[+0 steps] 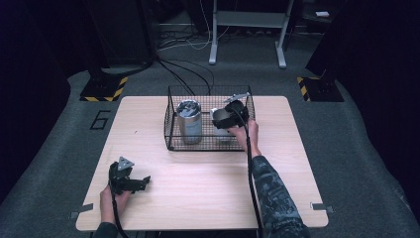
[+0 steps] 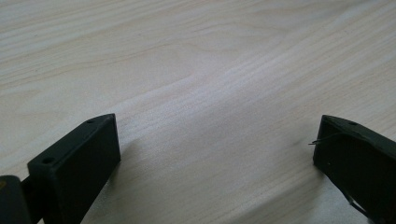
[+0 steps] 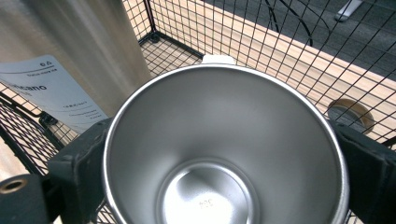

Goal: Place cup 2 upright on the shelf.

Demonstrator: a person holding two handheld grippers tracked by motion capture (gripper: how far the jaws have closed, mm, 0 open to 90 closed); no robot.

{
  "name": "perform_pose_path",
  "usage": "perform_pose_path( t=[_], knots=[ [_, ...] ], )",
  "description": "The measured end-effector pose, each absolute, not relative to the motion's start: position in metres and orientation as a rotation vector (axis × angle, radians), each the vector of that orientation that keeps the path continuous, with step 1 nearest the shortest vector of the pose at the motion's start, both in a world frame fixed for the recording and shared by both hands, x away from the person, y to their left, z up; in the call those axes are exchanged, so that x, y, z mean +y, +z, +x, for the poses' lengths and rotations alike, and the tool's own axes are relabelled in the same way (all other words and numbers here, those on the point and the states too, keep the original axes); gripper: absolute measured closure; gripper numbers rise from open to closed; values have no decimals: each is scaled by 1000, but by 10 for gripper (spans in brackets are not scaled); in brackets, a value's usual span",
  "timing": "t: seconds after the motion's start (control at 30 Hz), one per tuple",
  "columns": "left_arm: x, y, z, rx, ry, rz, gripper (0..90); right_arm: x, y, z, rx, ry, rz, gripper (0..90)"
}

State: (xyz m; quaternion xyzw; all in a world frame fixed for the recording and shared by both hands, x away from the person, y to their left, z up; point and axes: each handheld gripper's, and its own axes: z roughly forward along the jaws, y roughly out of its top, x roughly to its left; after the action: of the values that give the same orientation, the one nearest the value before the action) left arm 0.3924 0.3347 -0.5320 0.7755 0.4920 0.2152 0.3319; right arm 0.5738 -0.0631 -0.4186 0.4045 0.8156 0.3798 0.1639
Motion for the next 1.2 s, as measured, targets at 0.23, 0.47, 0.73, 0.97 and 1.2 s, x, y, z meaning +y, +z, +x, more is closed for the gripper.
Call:
perform_pose_path(
  t=[0.23,0.47,0.73,0.97,1.2],
  knots=[
    [335,-532,392,1286,562,2026,4,-63,-422,575,2337,1067,1148,56],
    [335,-532,392,1286,563,2026,4,-64,-425,575,2362,1026,1165,56],
    [335,-532,392,1286,562,2026,4,-66,-427,575,2356,1032,1183,55],
    [335,-532,392,1286,562,2026,4,-63,-431,575,2375,1013,1192,55],
    [335,-532,392,1286,563,2026,4,-63,-434,575,2380,989,1198,54]
  ],
)
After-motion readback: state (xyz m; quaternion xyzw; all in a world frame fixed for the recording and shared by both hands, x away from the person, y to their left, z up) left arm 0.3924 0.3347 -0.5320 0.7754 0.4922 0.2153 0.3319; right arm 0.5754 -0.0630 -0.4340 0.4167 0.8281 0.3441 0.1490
